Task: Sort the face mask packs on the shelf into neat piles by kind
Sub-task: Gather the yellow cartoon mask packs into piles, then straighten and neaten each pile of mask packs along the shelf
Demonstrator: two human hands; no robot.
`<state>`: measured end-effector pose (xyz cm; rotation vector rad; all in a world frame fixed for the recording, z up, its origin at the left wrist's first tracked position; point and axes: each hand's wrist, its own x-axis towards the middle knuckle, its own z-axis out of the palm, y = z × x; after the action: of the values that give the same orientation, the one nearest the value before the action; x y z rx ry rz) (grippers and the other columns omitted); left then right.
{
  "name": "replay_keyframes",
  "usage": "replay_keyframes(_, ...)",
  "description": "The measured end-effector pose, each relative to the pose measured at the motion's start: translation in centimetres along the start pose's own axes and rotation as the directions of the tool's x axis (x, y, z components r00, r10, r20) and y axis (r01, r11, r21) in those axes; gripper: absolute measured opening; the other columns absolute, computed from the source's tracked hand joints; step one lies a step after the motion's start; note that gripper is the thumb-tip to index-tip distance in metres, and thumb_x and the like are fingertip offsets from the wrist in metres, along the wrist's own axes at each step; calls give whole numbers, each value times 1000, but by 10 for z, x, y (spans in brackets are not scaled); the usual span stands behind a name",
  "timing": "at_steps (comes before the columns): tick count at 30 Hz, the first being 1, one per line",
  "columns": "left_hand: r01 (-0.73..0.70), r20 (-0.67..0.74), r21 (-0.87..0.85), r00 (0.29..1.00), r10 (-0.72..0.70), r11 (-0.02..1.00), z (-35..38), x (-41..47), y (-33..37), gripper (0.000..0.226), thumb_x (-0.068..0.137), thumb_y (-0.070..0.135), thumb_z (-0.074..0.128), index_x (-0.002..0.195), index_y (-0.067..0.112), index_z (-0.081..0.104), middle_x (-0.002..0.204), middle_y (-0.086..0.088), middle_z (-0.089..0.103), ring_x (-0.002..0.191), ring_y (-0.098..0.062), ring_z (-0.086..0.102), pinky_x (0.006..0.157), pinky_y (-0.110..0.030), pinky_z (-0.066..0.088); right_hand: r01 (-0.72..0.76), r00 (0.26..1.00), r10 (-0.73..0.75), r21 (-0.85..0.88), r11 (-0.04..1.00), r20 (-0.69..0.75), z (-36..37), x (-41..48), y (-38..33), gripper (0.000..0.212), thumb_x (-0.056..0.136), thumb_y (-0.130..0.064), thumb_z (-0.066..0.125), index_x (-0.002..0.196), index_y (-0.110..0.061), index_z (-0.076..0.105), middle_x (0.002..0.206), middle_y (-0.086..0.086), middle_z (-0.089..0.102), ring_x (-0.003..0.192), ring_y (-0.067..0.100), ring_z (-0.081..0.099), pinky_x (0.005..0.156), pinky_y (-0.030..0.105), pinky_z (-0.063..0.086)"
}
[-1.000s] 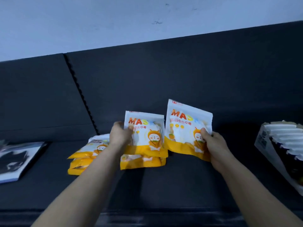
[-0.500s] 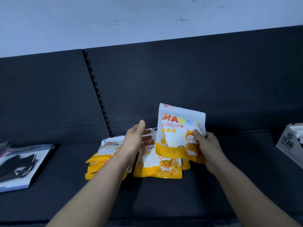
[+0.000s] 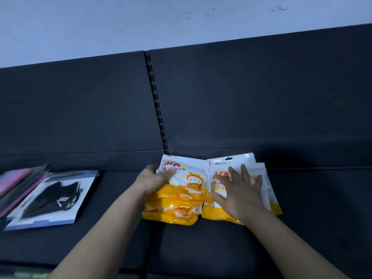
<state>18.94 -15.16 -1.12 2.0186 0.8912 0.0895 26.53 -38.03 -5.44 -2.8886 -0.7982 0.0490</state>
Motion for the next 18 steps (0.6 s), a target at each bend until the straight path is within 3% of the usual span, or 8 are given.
replay_keyframes(2, 75, 97, -178, 994, -59, 981, 2, 3, -4, 77, 72, 48, 79, 134, 18, 46, 118, -4, 64, 98, -26, 66, 88, -42, 55, 0, 999, 1, -24, 1000, 41, 3, 3, -2, 64, 90, -69, 25, 147, -42, 18, 161, -2, 2, 147, 29, -12, 112, 66, -4)
replay_keyframes(5, 76, 136, -208, 990, -48, 975, 15, 5, -7, 68, 68, 45, 79, 126, 21, 54, 104, -4, 72, 91, -25, 70, 89, -45, 56, -40, 998, 41, -33, 999, 39, 0, 5, 7, 62, 89, -66, 28, 146, -43, 20, 160, -6, 7, 147, 28, -6, 111, 66, 0)
replay_keyframes(8, 33, 157, -200, 988, -1, 979, 35, 1, 3, 49, 75, 42, 76, 115, 21, 58, 98, -2, 72, 87, -20, 70, 85, -39, 57, -103, 993, 106, -50, 993, 54, -6, 1, 24, 62, 90, -61, 31, 147, -42, 17, 160, -8, 7, 148, 27, -5, 111, 66, 3)
replay_keyframes(10, 17, 144, -181, 990, 9, 983, 46, 0, 9, 44, 79, 41, 74, 114, 21, 57, 100, -1, 70, 87, -19, 69, 83, -35, 56, -126, 987, 130, -52, 991, 99, -12, -1, 34, 58, 93, -57, 27, 148, -42, 14, 160, -8, 5, 148, 27, -6, 111, 66, 1)
replay_keyframes(13, 0, 109, -212, 994, 23, 977, 49, -7, 15, 57, 78, 42, 75, 125, 17, 54, 115, -2, 67, 95, -20, 66, 90, -39, 54, -123, 989, 124, -17, 992, 79, -27, -2, 35, 48, 100, -44, 20, 147, -36, 21, 160, -5, 9, 148, 28, -4, 111, 68, 1)
replay_keyframes(16, -75, -38, -134, 997, 71, 988, 37, -20, 16, 68, 83, 43, 70, 138, 13, 44, 133, -5, 55, 106, -21, 58, 88, -28, 45, -6, 997, 6, 0, 1000, -77, -37, -1, 16, 43, 101, -31, 27, 143, -29, 33, 157, -3, 22, 148, 25, 5, 112, 64, 5)
replay_keyframes(18, -115, -149, -34, 983, 109, 993, 23, -24, 10, 65, 87, 42, 65, 141, 12, 42, 142, -7, 49, 124, -24, 51, 91, -26, 39, 161, 978, -152, 55, 985, -144, -37, 3, -5, 40, 100, -31, 31, 139, -27, 41, 150, -4, 35, 146, 21, 16, 114, 54, 12)
